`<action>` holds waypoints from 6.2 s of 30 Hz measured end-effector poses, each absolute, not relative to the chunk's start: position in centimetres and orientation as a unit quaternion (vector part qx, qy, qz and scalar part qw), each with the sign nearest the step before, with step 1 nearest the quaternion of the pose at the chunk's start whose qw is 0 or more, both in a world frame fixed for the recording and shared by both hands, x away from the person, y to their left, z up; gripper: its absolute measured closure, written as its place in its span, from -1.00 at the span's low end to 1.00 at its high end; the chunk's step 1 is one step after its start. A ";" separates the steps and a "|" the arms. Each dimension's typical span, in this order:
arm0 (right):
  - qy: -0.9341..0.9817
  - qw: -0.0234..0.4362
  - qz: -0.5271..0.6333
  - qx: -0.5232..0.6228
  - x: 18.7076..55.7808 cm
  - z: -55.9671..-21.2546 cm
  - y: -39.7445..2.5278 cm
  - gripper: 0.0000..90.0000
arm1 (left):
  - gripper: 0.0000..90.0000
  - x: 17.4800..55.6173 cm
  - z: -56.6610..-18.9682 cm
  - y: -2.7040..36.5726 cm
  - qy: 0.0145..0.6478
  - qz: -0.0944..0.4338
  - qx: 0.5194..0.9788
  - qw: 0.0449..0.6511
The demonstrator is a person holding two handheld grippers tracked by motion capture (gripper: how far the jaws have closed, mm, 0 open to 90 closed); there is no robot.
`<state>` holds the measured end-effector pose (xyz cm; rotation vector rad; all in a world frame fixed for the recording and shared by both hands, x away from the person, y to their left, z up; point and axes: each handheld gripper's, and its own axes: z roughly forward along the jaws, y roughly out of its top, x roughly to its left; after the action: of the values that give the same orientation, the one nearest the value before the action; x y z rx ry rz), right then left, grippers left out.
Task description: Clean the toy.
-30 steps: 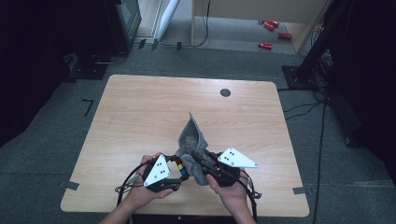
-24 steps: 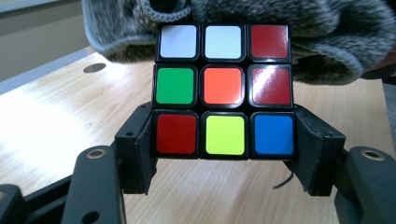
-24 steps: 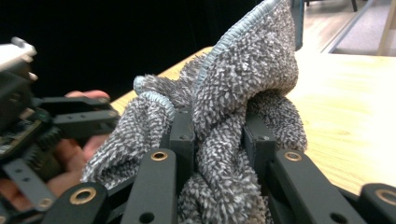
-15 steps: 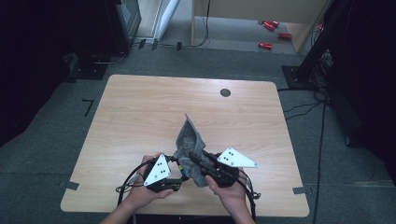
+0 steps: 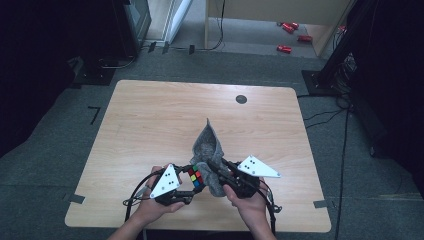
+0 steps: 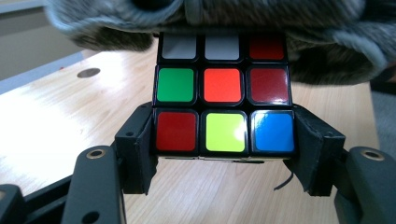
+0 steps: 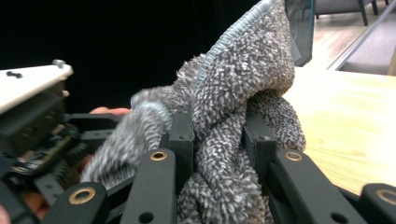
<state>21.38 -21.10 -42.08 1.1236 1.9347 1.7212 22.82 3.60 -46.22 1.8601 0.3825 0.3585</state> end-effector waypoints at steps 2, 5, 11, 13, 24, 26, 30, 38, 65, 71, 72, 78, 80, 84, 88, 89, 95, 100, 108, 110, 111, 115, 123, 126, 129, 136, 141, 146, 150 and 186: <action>0.674 0.159 0.593 0.411 21.8 -42.5 -21.7 0.57 | -0.23 23.0 -46.0 4.1 0.168 0.142 0.782 0.584; 0.668 0.147 0.588 0.431 22.3 -43.2 -22.4 0.57 | -0.23 23.2 -45.8 4.4 0.172 0.143 0.778 0.587; 0.669 0.152 0.612 0.394 21.2 -41.9 -21.3 0.56 | -0.23 23.1 -45.9 4.2 0.174 0.156 0.783 0.576; 0.672 0.158 0.607 0.394 21.3 -41.9 -21.3 0.55 | -0.23 23.1 -45.9 4.1 0.177 0.163 0.789 0.566; 0.768 0.317 0.476 0.288 19.5 -43.4 -16.4 0.55 | -0.23 23.3 -46.2 1.3 0.233 0.189 0.853 0.427; 0.775 0.334 0.461 0.275 19.3 -43.8 -15.8 0.55 | -0.23 23.2 -46.3 1.2 0.232 0.186 0.857 0.422; 0.770 0.355 0.450 0.281 19.6 -43.8 -16.4 0.55 | -0.23 23.0 -46.1 1.1 0.224 0.186 0.859 0.422; 0.769 0.349 0.453 0.286 19.3 -43.4 -16.3 0.54 | -0.23 23.2 -46.3 1.3 0.228 0.179 0.855 0.430; 0.686 0.181 0.575 0.407 22.2 -42.7 -22.7 0.54 | -0.23 23.0 -45.2 3.3 0.187 0.150 0.803 0.546; 0.680 0.186 0.594 0.387 21.6 -42.0 -22.5 0.52 | -0.23 22.6 -44.9 3.3 0.179 0.155 0.796 0.558; 0.682 0.185 0.590 0.390 21.7 -42.2 -22.6 0.52 | -0.23 22.5 -44.7 3.6 0.178 0.150 0.788 0.569; 0.679 0.176 0.588 0.404 22.0 -42.5 -23.0 0.53 | -0.23 22.7 -44.6 4.0 0.178 0.142 0.778 0.586; 0.672 0.163 0.603 0.398 21.8 -42.1 -23.0 0.53 | -0.23 22.7 -44.8 3.7 0.176 0.144 0.783 0.579; 0.664 0.142 0.631 0.376 21.3 -41.2 -22.6 0.53 | -0.23 22.5 -45.1 3.2 0.175 0.143 0.790 0.570; 0.665 0.144 0.623 0.387 21.5 -41.5 -22.8 0.53 | -0.23 22.5 -44.4 4.0 0.176 0.122 0.771 0.600; 0.664 0.146 0.619 0.392 21.6 -41.7 -22.9 0.53 | -0.23 22.6 -44.3 4.2 0.177 0.118 0.767 0.605; 0.676 0.162 0.593 0.406 21.9 -42.1 -22.9 0.53 | -0.23 23.1 -45.1 4.1 0.186 0.107 0.772 0.598; 0.673 0.148 0.618 0.380 21.2 -41.2 -22.2 0.53 | -0.23 23.1 -45.6 3.5 0.182 0.105 0.784 0.584; 0.660 0.135 0.611 0.416 22.1 -42.7 -23.4 0.53 | -0.23 24.0 -44.7 5.8 0.215 0.090 0.736 0.635; 0.655 0.130 0.623 0.408 22.1 -42.7 -23.5 0.54 | -0.23 24.3 -44.6 6.4 0.229 0.084 0.718 0.652; 0.655 0.128 0.626 0.402 22.1 -42.7 -23.5 0.54 | -0.23 24.5 -44.6 6.8 0.242 0.076 0.706 0.661; 0.668 0.126 0.622 0.389 22.2 -43.4 -22.9 0.54 | -0.23 25.1 -44.5 7.8 0.266 0.054 0.680 0.682; 0.738 0.113 0.577 0.331 21.2 -45.9 -17.9 0.54 | -0.23 25.3 -44.4 8.0 0.266 0.040 0.674 0.688; 0.734 0.128 0.582 0.326 21.0 -45.6 -17.9 0.54 | -0.23 25.4 -44.4 8.2 0.268 0.040 0.673 0.688; 0.690 0.157 0.613 0.352 21.3 -44.8 -19.9 0.54 | -0.23 25.3 -44.4 8.1 0.265 0.042 0.676 0.686; 0.725 0.180 0.597 0.293 20.4 -45.4 -18.2 0.54 | -0.23 25.5 -44.4 8.3 0.273 0.039 0.670 0.689; 0.750 0.132 0.585 0.279 20.1 -46.5 -16.2 0.54 | -0.23 25.5 -44.5 8.2 0.276 0.037 0.669 0.689; 0.740 0.120 0.604 0.270 19.3 -46.4 -14.7 0.55 | -0.23 25.0 -44.7 7.2 0.264 0.040 0.682 0.681; 0.698 0.103 0.633 0.318 20.1 -46.3 -16.4 0.58 | -0.23 25.2 -44.6 7.7 0.271 0.044 0.672 0.687; 0.712 0.227 0.416 0.518 26.0 -50.5 -24.8 -0.31 | -0.23 26.4 -45.6 8.5 0.317 0.073 0.685 0.652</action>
<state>25.99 -24.85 -50.51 1.4261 1.9624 1.1462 26.38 8.55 -45.56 1.5547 0.7205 0.1664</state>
